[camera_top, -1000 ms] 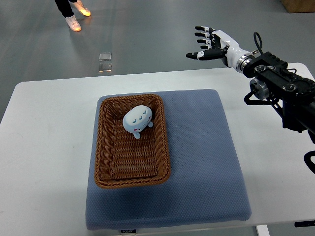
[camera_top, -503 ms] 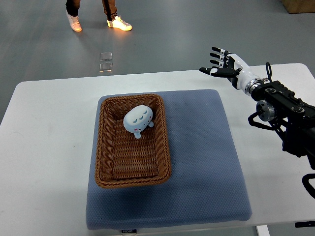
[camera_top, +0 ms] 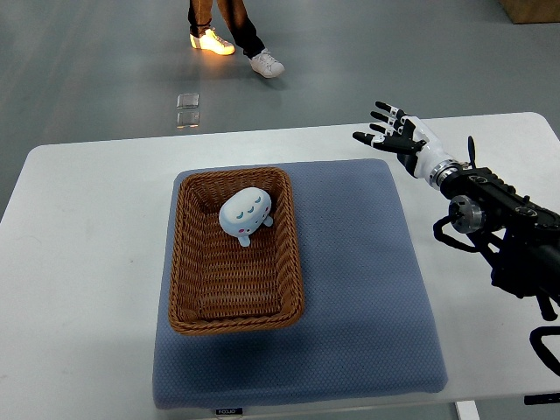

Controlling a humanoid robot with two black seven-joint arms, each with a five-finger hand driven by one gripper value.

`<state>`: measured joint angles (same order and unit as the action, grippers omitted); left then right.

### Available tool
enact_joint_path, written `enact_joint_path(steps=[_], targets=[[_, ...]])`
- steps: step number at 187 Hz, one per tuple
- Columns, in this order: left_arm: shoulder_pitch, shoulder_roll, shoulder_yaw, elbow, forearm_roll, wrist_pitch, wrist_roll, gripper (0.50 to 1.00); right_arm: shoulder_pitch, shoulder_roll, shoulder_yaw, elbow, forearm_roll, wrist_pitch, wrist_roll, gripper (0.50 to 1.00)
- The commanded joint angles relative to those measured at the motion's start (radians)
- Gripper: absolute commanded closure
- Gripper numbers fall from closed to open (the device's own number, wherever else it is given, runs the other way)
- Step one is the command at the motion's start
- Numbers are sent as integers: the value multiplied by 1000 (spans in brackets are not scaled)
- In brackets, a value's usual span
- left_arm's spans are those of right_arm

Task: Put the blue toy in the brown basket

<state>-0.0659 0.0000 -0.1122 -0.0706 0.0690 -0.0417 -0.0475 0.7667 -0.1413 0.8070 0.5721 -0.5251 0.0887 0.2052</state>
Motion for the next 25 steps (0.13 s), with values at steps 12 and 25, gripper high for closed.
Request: enact_joint_path(steps=[12,25], targets=[[0,0,-1,0,0,0,0,500,0,-14,0,0,-1,2,-1,585],[0,0,-1,0,0,0,0,500,2,-14,-2,0,-1,0,3,585]])
